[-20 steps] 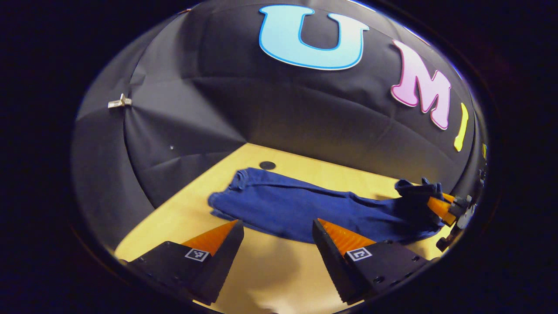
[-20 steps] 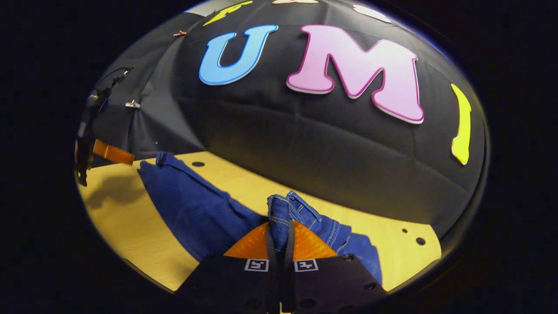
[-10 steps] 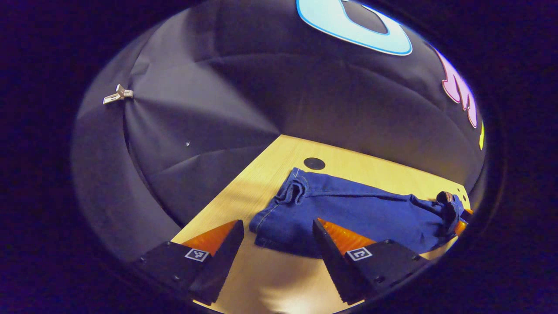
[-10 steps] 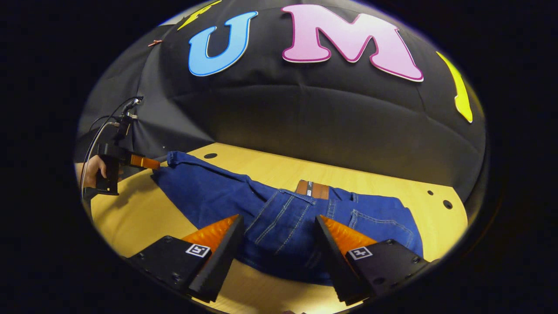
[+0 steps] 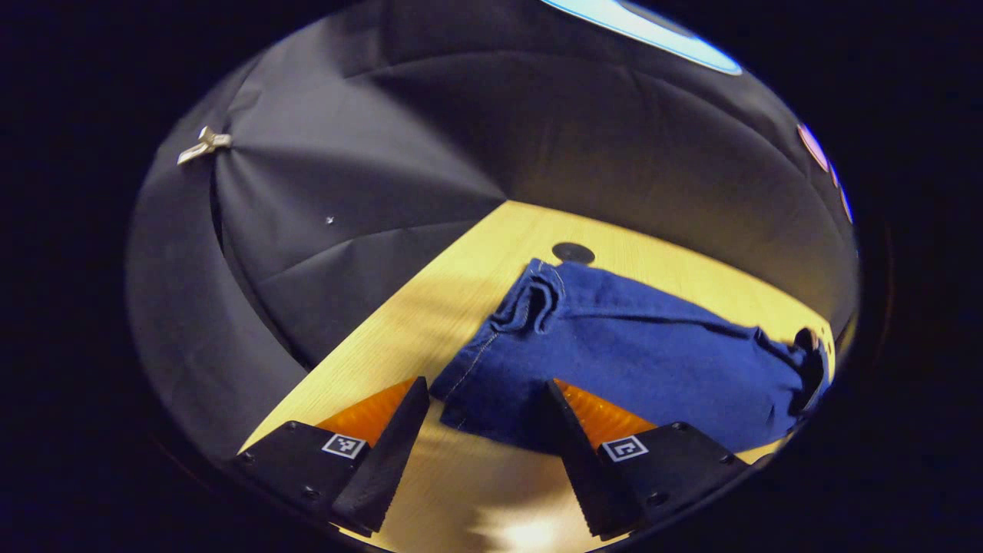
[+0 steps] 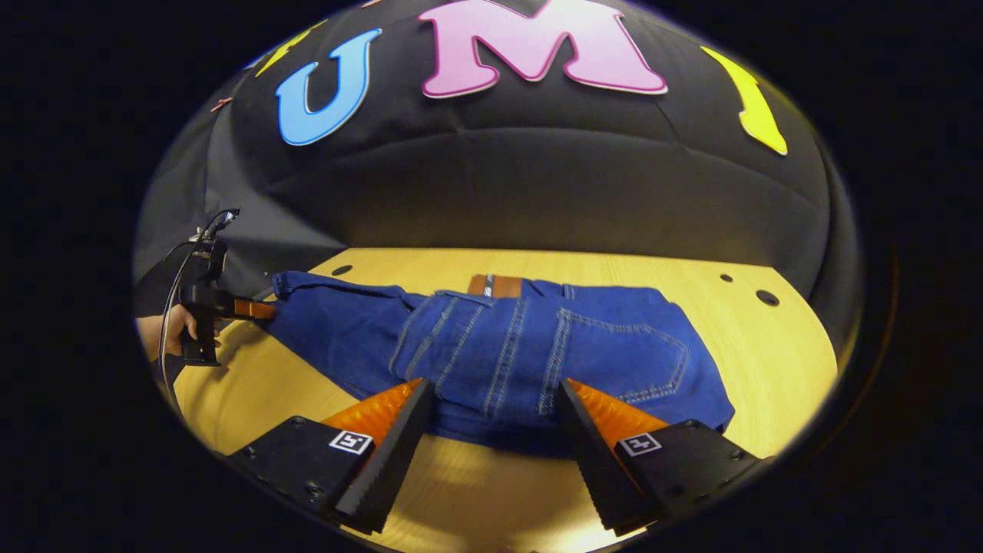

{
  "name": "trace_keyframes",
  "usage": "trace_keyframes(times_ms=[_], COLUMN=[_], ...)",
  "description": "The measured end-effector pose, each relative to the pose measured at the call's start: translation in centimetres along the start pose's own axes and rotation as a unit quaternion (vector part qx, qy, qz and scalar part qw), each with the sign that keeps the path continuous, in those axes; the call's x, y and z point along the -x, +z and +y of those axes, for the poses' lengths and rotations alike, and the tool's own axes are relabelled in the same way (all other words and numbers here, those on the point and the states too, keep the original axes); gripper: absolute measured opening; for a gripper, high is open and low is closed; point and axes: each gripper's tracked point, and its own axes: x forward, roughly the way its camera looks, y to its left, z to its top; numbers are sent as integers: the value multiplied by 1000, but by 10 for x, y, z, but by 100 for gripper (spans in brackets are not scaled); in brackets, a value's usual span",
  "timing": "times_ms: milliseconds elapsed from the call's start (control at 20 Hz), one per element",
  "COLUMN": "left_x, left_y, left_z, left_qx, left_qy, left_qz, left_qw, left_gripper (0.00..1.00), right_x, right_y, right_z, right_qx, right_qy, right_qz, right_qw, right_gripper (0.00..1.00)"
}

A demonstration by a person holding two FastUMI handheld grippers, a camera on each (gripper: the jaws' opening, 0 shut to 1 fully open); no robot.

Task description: Grasp the waist and the cuffs of the jeans and fold them to make the two legs overlap; first hold the waist and fold one-third of the jeans toward the cuffs, then hold the cuffs and fold the remaining one-third in the same direction to finish folding.

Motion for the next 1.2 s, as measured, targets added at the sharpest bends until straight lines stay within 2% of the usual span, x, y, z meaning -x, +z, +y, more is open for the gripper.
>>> trace_keyframes(times_ms=[50,150,300,400,450,550,600,800,1000,1100,1150,1200], left_x=[-2,-3,-2,-4,-2,0,5,16,48,67,81,97], left_y=[-2,-5,-5,-4,-4,-3,-2,4,48,75,90,101], left_z=[-8,-20,-27,-29,-31,-38,-45,-47,-46,-51,-57,-65], left_qx=[10,6,10,5,8,28,42,86,110,119,120,116], left_qy=[-9,-25,-23,-19,-23,-51,-69,-64,-76,-94,-105,-113], left_qz=[3,1,-7,-12,-16,-16,-14,-32,-77,-99,-110,-117], left_qw=[1000,1000,1000,1000,1000,998,997,994,988,983,981,980], left_gripper=[89,66,27,20,13,7,7,6,6,6,2,6], right_x=[1,3,4,5,6,9,9,21,38,46,50,55], right_y=[-2,-5,-4,-5,-5,-3,-2,10,18,18,18,18], right_z=[-2,-4,-3,-4,-5,-7,-9,-34,-63,-76,-81,-87], right_qx=[-6,-11,-11,-12,-11,-8,-7,-11,-15,-21,-26,-31], right_qy=[-2,-6,-6,-2,-2,-5,-7,-24,-49,-61,-66,-72], right_qz=[1,1,2,3,4,3,3,-3,-13,-13,-13,-12], right_qw=[1000,1000,1000,1000,1000,1000,1000,1000,999,998,997,997], right_gripper=[100,99,99,99,99,99,99,99,99,99,99,99])
